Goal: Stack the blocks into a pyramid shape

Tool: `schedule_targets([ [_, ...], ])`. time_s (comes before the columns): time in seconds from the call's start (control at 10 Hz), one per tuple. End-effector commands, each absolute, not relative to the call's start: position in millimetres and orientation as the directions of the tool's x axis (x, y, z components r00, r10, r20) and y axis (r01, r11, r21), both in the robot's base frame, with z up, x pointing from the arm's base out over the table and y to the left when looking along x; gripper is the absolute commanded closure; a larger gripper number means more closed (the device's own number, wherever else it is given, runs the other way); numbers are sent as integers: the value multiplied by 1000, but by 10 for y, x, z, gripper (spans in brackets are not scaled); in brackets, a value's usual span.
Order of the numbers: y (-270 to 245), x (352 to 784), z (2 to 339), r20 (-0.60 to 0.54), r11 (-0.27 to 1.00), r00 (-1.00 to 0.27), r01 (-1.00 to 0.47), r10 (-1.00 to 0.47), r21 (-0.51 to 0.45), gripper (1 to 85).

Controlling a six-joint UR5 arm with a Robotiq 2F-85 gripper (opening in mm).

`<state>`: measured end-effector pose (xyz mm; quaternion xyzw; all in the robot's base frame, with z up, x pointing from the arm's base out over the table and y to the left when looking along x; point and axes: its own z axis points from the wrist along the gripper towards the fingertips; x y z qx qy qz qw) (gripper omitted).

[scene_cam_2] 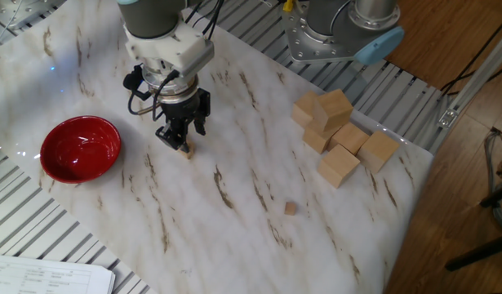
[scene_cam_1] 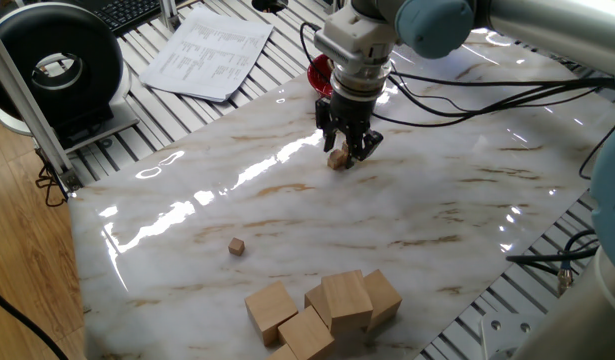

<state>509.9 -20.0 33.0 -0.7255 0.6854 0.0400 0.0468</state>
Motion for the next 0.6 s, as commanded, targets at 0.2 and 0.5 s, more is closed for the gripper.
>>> schedule_targets([
  [0.2, -215, 5101, 279, -86, -63, 64, -998, -994, -14, 340],
  [0.5, -218, 5099, 273, -83, -55, 56, -998, -995, -11, 390],
])
